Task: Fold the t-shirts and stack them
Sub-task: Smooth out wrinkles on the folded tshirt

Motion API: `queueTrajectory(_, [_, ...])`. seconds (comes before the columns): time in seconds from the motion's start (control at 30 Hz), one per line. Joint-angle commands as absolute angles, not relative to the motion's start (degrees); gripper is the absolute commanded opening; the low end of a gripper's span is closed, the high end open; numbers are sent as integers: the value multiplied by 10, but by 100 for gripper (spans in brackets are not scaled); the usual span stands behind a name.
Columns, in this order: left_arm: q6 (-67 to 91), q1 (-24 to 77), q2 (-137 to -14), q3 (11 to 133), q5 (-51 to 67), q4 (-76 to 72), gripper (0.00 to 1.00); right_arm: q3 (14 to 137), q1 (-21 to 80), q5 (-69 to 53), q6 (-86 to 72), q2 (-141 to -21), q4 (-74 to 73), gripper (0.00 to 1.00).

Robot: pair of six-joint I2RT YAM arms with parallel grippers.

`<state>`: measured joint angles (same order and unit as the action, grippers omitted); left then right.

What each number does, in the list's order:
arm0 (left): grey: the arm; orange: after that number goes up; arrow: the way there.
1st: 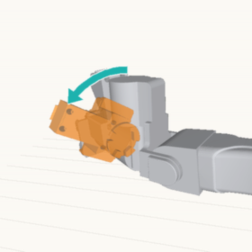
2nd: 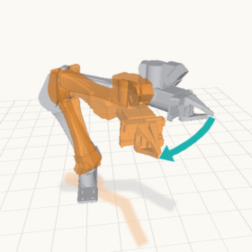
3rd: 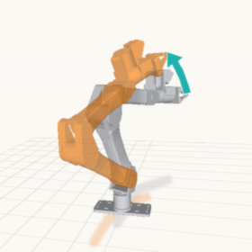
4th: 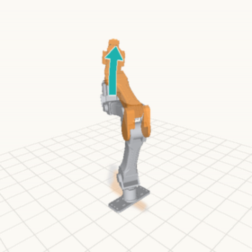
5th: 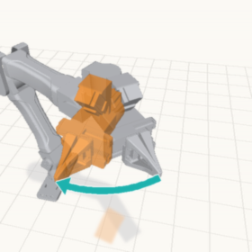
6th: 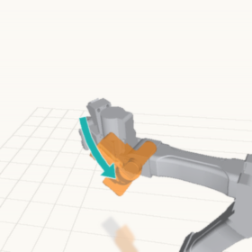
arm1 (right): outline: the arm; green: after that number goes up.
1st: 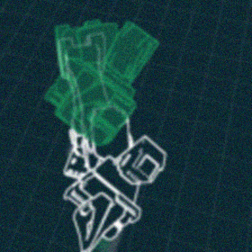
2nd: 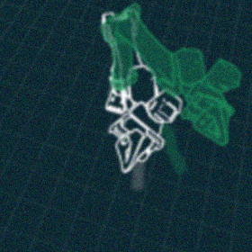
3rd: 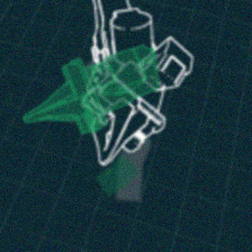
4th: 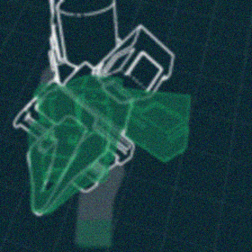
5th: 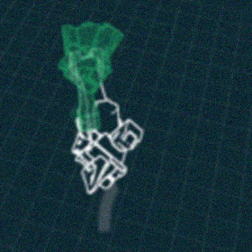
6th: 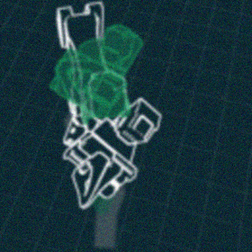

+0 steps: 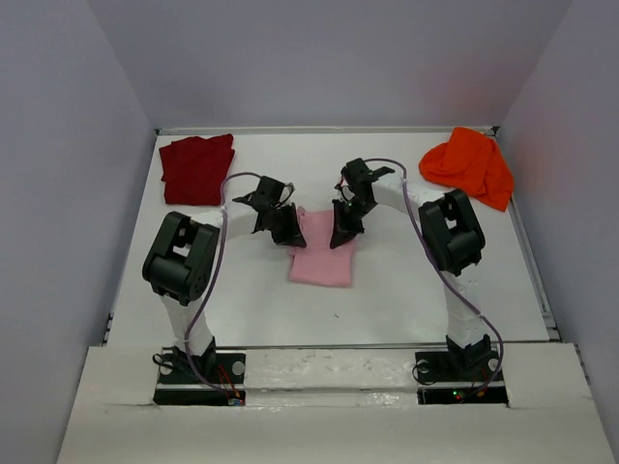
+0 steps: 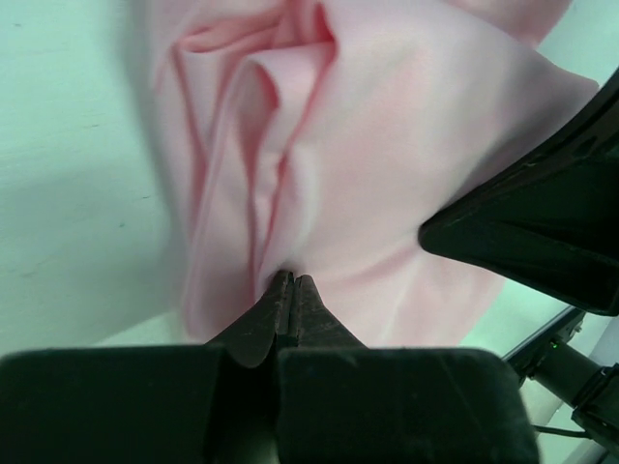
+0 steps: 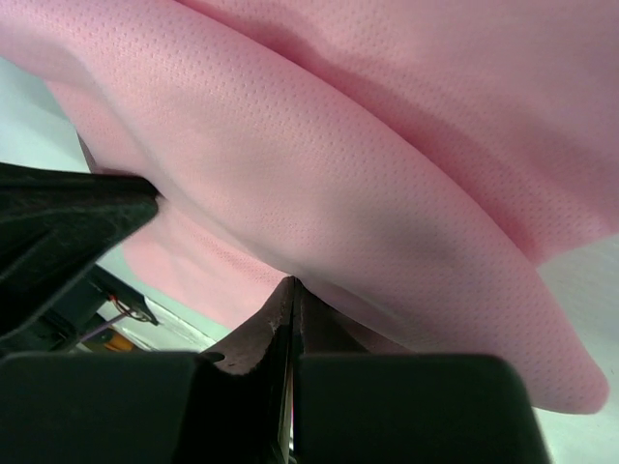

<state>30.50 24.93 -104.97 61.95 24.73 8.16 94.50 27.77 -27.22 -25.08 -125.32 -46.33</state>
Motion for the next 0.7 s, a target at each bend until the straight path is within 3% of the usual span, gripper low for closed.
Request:
queueTrajectory(0.0, [273, 238, -1010, 612, 219, 112, 0, 923, 271, -201, -214, -1242, -497, 0])
queueTrajectory(0.67, [276, 258, -1079, 615, 184, 103, 0, 976, 271, -175, -186, -1259, -535, 0])
